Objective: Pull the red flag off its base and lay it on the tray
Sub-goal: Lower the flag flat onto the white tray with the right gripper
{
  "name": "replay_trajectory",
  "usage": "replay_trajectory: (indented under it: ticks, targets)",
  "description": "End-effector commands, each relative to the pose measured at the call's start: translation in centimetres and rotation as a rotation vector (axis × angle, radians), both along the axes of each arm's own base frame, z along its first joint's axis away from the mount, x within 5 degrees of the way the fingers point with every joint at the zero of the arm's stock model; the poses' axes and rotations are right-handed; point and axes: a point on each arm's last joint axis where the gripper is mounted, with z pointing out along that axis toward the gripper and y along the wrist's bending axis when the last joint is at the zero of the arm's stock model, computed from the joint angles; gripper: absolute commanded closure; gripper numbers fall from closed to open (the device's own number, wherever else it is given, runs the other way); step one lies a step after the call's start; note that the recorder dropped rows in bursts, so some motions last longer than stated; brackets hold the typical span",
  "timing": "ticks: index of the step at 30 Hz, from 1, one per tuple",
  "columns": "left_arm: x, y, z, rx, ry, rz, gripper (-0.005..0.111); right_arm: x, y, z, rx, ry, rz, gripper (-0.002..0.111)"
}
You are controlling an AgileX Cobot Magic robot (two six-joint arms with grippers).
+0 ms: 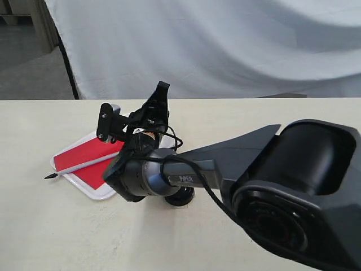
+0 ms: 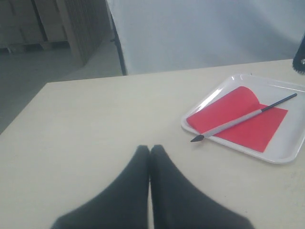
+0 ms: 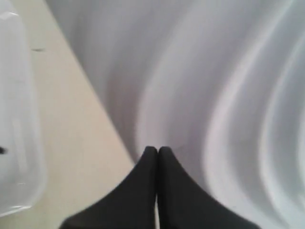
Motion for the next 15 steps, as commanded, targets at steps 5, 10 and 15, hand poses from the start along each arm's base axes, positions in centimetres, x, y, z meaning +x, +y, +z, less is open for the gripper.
replay_trajectory:
  ticks: [5,10,15]
  targets:
    - [0.0,0.0,0.0,0.002,-0.01,-0.007,0.107,-1.7,1.6,4.8,0.477,0.368,0.145,0.109]
    - [0.0,0.0,0.0,0.002,-0.01,-0.007,0.107,-2.9,1.0,6.8,0.507,0.394,0.219,0.109]
    - [0.0,0.0,0.0,0.002,-0.01,-0.007,0.107,-4.5,-0.6,5.5,0.461,0.46,0.223,0.109]
